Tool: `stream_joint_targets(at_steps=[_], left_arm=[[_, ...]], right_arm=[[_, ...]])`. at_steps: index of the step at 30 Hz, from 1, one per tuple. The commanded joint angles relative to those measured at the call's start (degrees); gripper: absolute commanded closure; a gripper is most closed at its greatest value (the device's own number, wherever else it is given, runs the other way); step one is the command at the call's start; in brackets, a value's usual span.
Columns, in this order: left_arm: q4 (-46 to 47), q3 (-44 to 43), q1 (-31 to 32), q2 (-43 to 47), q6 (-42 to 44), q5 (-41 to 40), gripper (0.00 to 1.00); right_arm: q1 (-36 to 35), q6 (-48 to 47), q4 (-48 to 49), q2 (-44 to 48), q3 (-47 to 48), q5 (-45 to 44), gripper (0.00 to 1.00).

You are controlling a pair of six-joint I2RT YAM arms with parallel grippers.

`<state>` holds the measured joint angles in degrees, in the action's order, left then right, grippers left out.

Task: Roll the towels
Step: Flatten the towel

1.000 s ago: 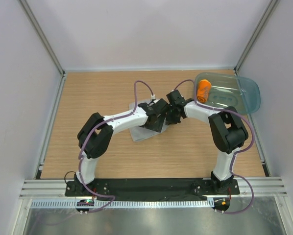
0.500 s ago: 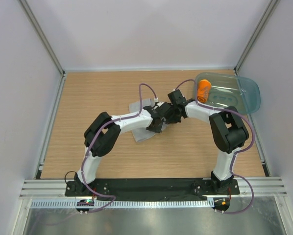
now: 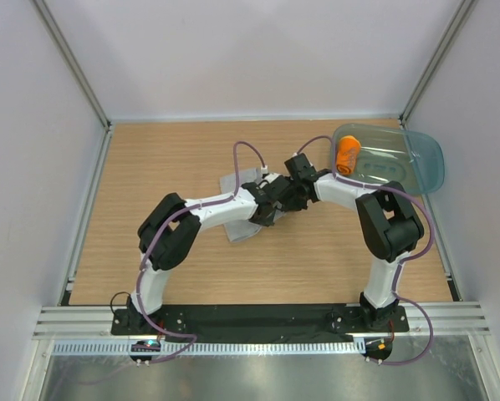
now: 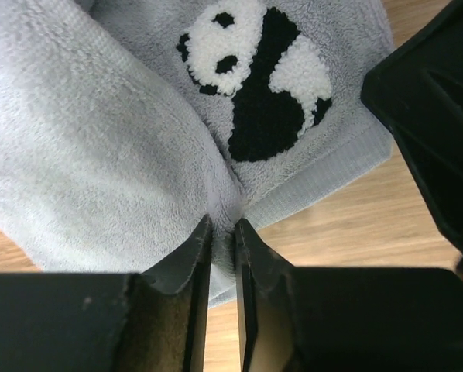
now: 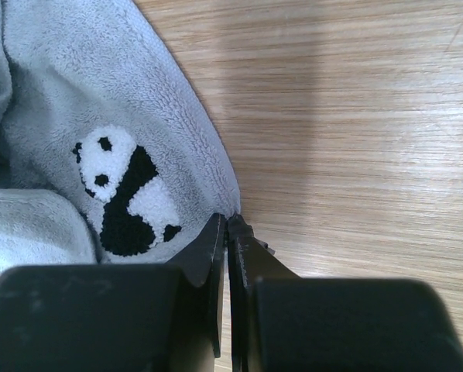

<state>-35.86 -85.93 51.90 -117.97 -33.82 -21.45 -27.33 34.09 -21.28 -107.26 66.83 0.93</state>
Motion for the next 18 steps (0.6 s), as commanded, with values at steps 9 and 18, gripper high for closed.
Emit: stream_joint_targets(at_steps=[9,18], left_arm=[[-2.29,0.59,-0.4,6.44,0.6,0.53,0.89],[-0.8,3.49,-2.15,9.42,0.25,3.17,0.84]], right_arm=[[-0.53,-1.39,-3.68,-0.4,-2.14,-2.51,0.99],[-0.44,-2.53,-4.3,-0.4,-2.67,-3.65,0.99]])
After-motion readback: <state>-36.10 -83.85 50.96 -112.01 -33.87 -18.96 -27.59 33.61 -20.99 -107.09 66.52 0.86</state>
